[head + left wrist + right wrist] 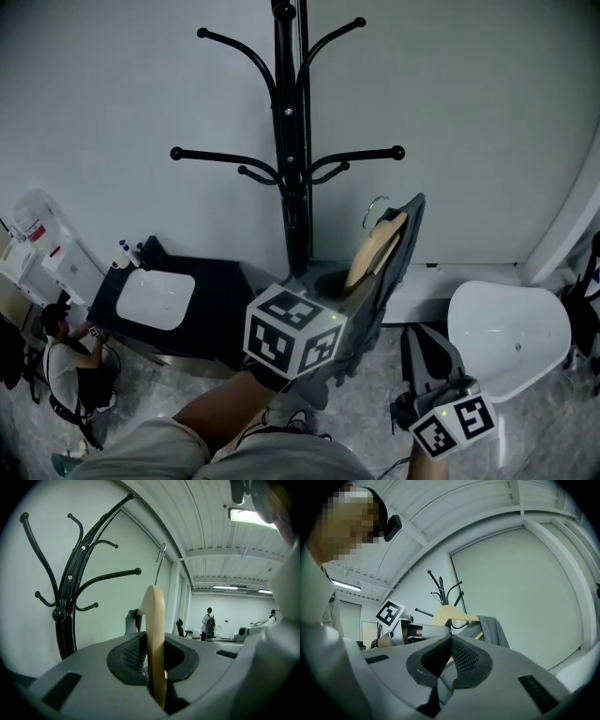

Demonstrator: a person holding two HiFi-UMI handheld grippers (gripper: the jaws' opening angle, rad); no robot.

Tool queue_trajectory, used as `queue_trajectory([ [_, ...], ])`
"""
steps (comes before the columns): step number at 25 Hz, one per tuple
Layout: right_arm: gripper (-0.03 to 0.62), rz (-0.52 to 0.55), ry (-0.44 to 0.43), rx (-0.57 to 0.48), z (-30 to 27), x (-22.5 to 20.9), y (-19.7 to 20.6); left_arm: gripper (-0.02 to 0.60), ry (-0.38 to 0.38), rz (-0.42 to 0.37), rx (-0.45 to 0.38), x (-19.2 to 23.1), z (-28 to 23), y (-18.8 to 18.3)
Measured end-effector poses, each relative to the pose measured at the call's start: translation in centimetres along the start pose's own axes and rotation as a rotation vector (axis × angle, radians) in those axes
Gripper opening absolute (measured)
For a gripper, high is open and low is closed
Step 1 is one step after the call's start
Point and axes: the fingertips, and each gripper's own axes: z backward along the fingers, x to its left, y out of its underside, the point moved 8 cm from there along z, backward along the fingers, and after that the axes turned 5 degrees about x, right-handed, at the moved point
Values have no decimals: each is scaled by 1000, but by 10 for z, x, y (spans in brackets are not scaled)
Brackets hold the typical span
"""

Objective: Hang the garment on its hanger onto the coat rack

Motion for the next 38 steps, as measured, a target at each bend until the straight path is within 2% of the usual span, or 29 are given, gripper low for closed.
queue_trajectory([
  [4,15,48,-50,-22,-31,-2,-33,42,9,0,-3,13,-15,-18],
  [10,15,21,-94,-47,-56,-5,-44,43,33,37,-4,35,-33,-46],
  [18,15,7,-83,-60,-64,-17,-41,43,37,82,23,54,-64,-46],
  [25,15,-7,-69,-40,-73,-25,-35,43,31,130,46,67,-83,-29],
  [34,15,-22,-81,-7,-91,-24,-26,43,-42,213,-1,97,-81,-18],
  [38,15,-25,-90,2,-93,-19,-23,45,-83,226,-23,101,-78,-13],
])
